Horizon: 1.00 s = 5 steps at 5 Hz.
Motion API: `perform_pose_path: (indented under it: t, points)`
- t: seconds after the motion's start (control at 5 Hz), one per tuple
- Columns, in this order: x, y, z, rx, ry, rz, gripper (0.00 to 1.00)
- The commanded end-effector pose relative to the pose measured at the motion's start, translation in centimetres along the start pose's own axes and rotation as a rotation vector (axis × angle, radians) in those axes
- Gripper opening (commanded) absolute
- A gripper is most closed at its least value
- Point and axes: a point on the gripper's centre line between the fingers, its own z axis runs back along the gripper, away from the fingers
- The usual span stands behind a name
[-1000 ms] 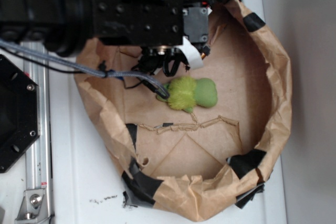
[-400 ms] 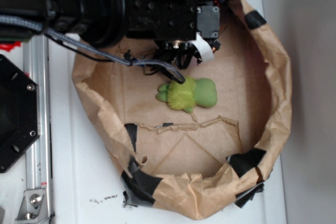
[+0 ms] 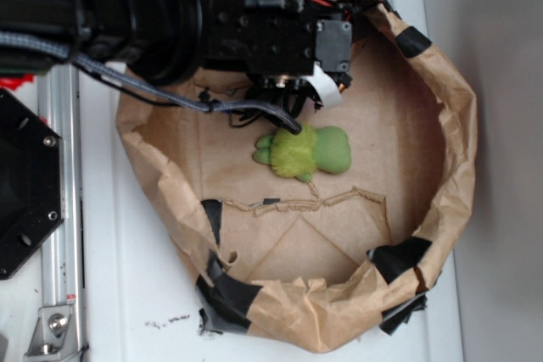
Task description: Grab the rock.
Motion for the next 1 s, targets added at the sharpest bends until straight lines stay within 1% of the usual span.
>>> perform_pose_path:
  t: [0.0,0.2,0.4,0.6,0.8]
  points:
    - [-0.3,-0.3,0.2,0.009,0.002,0.045,0.0]
    - [-0.3,-0.1,3.3,0.003,-0.069,0.127,0.0]
    - [-0.5,0.0,7.4,0.007,-0.18,0.173,0.0]
    - [-1.0,0.0,9.4,-0.006,-0.228,0.189,0.0]
    - [-1.4,0.0,8.3,0.015,-0.187,0.172,0.0]
